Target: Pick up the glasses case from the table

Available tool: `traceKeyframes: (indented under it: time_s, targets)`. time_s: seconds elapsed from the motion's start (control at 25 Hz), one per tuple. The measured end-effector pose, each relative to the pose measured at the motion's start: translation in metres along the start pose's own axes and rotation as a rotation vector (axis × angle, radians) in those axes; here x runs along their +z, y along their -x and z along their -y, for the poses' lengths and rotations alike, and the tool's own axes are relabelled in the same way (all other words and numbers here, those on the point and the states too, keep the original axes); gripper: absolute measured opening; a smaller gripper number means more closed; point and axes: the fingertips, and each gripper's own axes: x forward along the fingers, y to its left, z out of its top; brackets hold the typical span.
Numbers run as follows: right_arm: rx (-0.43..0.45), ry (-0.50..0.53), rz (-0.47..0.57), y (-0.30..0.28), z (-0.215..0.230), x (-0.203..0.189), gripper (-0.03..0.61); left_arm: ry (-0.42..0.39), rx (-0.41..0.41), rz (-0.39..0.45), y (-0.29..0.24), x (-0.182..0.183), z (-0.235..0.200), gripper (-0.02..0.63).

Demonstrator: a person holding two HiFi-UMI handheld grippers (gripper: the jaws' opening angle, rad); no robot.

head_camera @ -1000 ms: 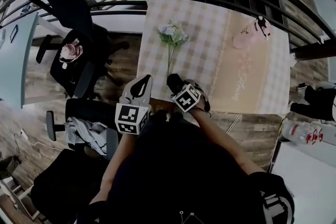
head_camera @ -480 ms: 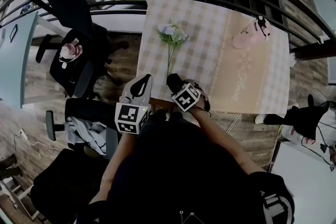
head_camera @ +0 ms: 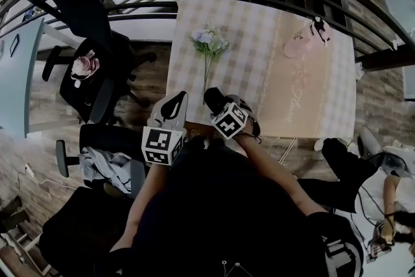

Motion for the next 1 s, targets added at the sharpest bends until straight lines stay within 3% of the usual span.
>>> traceKeyframes:
  time_s: [0.28, 1.0]
  targets:
    - [-0.069, 0.013, 0.04, 0.019, 0.015, 0.006, 0.339, -0.004, -0.019, 0.003, -0.005, 0.004, 0.006, 0.012]
    - [-0.269, -0.025, 0.259, 0.117, 0.055, 0.039, 0.339, -0.036, -0.095, 0.027, -0.022, 0.018, 0.041, 0.012]
